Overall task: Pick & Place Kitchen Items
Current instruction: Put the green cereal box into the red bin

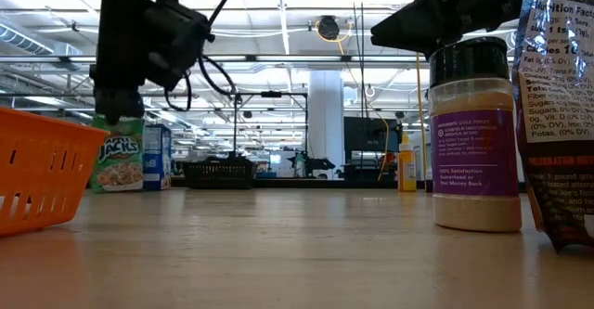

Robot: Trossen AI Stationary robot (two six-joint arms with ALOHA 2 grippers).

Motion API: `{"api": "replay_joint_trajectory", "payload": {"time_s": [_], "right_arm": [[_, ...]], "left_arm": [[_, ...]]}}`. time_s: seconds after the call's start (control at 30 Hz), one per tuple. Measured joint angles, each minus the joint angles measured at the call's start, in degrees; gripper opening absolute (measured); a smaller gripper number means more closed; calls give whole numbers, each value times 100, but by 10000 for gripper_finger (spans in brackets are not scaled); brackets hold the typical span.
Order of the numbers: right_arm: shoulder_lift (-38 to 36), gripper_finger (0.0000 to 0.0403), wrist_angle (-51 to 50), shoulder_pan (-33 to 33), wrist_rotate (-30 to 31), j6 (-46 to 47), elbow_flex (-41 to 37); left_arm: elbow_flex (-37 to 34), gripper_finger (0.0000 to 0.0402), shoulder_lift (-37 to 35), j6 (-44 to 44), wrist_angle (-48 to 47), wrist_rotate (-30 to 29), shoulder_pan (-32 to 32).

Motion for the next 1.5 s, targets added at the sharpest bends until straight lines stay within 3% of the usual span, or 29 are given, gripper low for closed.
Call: {"api": "replay_joint_trajectory", "payload": {"time_s": [0.57, 0.87, 0.97, 1.2, 1.5], "right_arm": [[0, 105, 1, 1, 10, 1, 0], [10, 105, 5, -51, -47, 312, -2], [159, 110, 124, -228, -453, 454, -2], [795, 153, 1047, -611, -1532, 393, -2], [1168, 230, 1526, -835, -1540, 310, 0]], "left_arm": [[1256, 0, 0, -80, -303, -121, -782], [2037, 0, 122, 260, -224, -632, -1490], [2416, 0, 412, 698, 0, -852, -1713], [3426, 0, 1317, 1538, 256, -1286, -1859], [4561, 0, 2160, 2862, 1068, -1366, -1980]]}}
